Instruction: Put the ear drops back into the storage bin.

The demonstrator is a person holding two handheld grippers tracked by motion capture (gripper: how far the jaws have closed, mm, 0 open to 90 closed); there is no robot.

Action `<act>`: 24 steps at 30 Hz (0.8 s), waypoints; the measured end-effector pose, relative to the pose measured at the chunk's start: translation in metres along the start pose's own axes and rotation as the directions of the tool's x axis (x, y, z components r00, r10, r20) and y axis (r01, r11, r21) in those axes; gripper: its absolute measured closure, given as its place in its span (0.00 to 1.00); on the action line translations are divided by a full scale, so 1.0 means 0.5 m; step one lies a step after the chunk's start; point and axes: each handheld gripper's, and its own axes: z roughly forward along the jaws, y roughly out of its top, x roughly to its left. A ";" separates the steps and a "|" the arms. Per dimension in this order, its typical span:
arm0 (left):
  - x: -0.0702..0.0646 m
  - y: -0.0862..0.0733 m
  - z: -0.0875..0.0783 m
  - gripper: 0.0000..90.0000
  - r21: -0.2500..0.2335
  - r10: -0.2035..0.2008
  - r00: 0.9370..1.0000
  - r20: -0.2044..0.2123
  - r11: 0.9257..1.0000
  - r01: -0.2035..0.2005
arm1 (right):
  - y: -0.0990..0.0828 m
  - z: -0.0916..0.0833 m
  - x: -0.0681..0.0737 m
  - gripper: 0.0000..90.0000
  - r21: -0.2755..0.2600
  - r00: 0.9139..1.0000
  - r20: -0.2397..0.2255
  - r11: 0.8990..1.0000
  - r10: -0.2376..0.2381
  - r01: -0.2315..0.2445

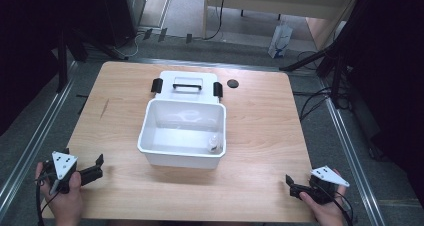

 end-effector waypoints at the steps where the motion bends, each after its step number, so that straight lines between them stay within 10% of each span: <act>1: 0.001 0.000 0.000 0.00 0.001 -0.001 1.000 0.001 1.000 0.001 | -0.003 -0.003 -0.002 0.00 -0.023 1.000 0.000 0.999 0.027 -0.027; 9: 0.007 0.000 0.000 0.00 0.002 -0.029 1.000 0.010 1.000 0.029 | -0.013 -0.011 -0.019 0.00 -0.081 0.990 0.016 0.987 0.143 -0.141; 24: 0.007 0.001 0.002 0.00 0.010 -0.034 0.999 0.011 0.999 0.034 | -0.007 0.002 -0.007 0.00 -0.005 0.992 0.064 0.994 0.107 -0.107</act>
